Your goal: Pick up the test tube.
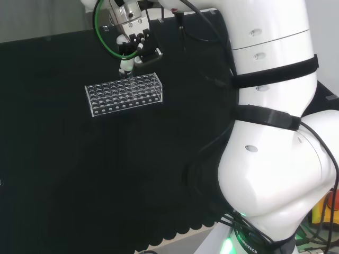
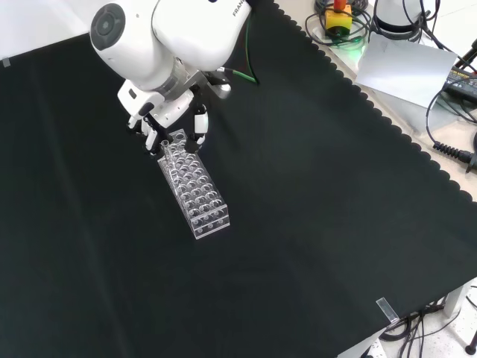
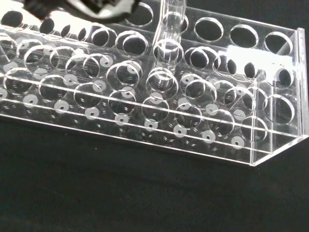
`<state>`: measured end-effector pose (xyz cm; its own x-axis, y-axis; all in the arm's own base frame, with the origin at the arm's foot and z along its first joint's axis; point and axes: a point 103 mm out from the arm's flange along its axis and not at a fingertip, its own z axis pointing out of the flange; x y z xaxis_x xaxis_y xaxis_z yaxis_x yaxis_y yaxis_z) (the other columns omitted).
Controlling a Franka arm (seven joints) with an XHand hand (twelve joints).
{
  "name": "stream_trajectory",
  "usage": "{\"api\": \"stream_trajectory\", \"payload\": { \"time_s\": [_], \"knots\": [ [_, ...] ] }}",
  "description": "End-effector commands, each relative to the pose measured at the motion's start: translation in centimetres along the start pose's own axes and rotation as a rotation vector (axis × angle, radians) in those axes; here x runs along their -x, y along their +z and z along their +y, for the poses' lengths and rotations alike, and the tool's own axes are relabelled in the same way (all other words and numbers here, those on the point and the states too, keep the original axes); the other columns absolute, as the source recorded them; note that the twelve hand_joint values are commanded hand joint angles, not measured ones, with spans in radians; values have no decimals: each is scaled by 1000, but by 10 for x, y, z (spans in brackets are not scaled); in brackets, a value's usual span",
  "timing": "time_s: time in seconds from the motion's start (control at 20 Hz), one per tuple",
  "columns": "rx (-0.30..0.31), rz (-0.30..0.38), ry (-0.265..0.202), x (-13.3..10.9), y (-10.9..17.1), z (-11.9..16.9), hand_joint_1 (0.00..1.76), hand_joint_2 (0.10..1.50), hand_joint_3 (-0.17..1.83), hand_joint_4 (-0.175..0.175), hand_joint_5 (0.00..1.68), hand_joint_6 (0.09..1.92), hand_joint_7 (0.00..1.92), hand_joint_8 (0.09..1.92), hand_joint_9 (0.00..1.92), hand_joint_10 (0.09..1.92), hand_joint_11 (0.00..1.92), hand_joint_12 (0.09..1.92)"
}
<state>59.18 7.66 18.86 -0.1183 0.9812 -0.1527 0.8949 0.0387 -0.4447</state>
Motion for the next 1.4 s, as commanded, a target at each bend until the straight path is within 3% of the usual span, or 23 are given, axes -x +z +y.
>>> {"api": "stream_trajectory", "payload": {
  "time_s": [0.05, 0.25, 0.3, 0.35, 0.4, 0.5, 0.6, 0.75, 1.4],
  "knots": [
    [42, 18, 5, -7, 8, 5, 932, 667, 618, -86, 724, 744, 1197, 652, 963, 658, 398, 1412],
    [79, 130, 48, -9, 9, 7, 1006, 637, 674, -112, 874, 712, 1389, 558, 1170, 621, 512, 1361],
    [93, 189, 71, -8, 9, 8, 1048, 715, 571, -63, 970, 746, 1443, 532, 1232, 626, 563, 1347],
    [97, 262, 96, -7, 9, 9, 1089, 779, 474, -43, 1056, 751, 1500, 513, 1294, 635, 627, 1326],
    [114, 313, 119, -6, 8, 10, 1125, 815, 411, -60, 1119, 732, 1549, 499, 1346, 644, 691, 1306],
    [155, 366, 143, -5, 5, 12, 1182, 808, 396, -138, 1216, 642, 1627, 484, 1437, 663, 859, 1220],
    [186, 389, 149, -5, 2, 12, 1205, 775, 438, -167, 1265, 587, 1671, 481, 1484, 671, 989, 1132],
    [207, 399, 143, -6, -5, 11, 1216, 738, 492, -175, 1295, 554, 1698, 491, 1512, 673, 1081, 1066],
    [242, 462, 142, 7, -45, -5, 1223, 700, 547, -175, 1322, 524, 1707, 507, 1535, 677, 1088, 1035]
  ]
}}
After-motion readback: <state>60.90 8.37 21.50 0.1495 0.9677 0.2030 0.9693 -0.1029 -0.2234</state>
